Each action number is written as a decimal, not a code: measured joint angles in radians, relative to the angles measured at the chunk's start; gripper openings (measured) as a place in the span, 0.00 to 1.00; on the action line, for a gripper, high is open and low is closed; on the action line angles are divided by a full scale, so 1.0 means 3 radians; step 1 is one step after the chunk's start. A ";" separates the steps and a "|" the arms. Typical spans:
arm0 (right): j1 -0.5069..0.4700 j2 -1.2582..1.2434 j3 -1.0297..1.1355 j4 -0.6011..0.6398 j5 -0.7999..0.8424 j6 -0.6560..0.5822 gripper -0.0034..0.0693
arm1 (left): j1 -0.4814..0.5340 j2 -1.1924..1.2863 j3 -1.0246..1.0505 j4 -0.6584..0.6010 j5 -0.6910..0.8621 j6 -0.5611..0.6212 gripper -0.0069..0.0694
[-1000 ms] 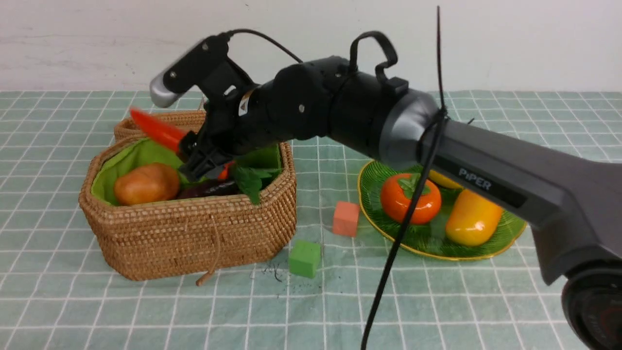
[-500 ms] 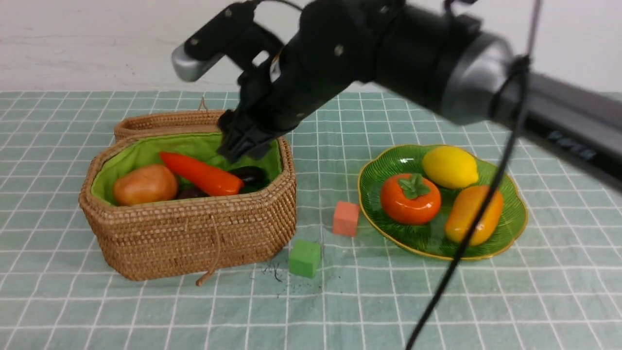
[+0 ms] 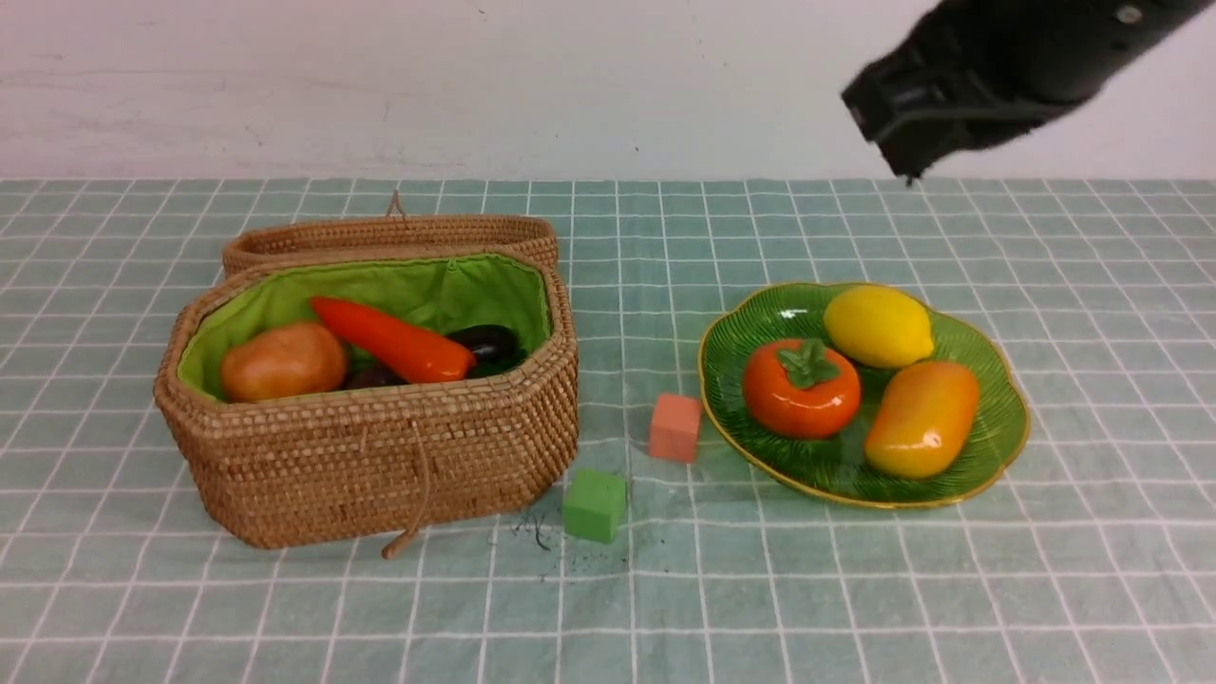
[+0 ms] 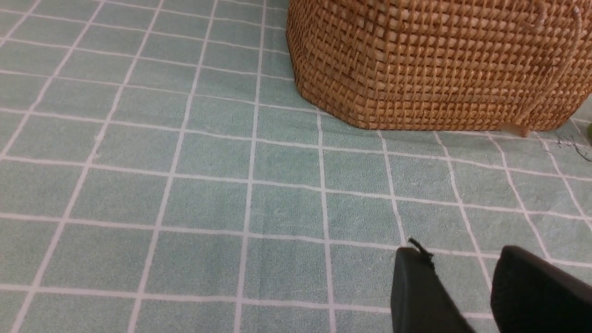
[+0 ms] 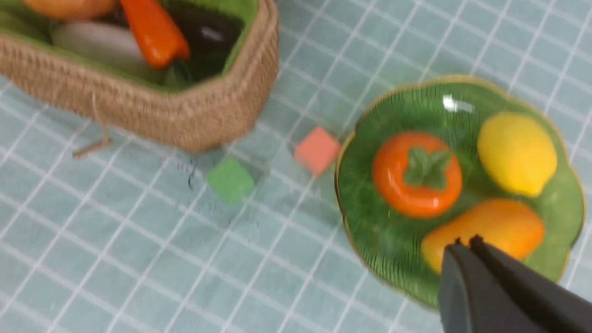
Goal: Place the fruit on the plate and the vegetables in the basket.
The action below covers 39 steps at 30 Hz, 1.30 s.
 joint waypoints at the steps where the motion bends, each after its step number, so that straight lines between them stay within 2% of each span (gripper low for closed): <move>1: 0.0000 -0.0150 0.0266 0.0000 0.0008 0.0009 0.02 | 0.0000 0.0000 0.0000 0.0000 0.0000 0.0000 0.40; 7: 0.0000 -0.0368 0.0646 0.0059 0.0024 0.0019 0.03 | 0.0000 0.0000 0.0000 0.0000 0.0000 0.0000 0.40; 21: 0.0000 -0.0442 0.0686 0.0074 0.0015 0.0019 0.04 | 0.0000 0.0000 0.0000 0.0000 0.0000 0.0000 0.40; 26: -0.0048 -0.0946 0.0751 -0.0144 -0.0096 -0.0295 0.04 | 0.0000 0.0000 0.0000 0.0000 0.0000 0.0000 0.40; 29: -0.0413 -0.1619 0.1173 -0.0279 -0.0747 -0.0294 0.04 | 0.0000 0.0000 0.0000 0.0000 0.0000 0.0000 0.40; 31: -0.0767 -0.2135 0.1619 -0.0317 -0.1247 -0.0112 0.04 | 0.0000 0.0000 0.0000 0.0000 0.0000 0.0000 0.40; 35: -0.1252 -0.2984 0.2609 -0.0327 -0.1873 0.0157 0.05 | 0.0000 0.0000 0.0000 0.0000 0.0000 0.0000 0.40; 39: -0.1625 -0.3793 0.3712 -0.0319 -0.2308 0.0243 0.05 | 0.0000 0.0000 0.0000 0.0000 0.0000 0.0000 0.40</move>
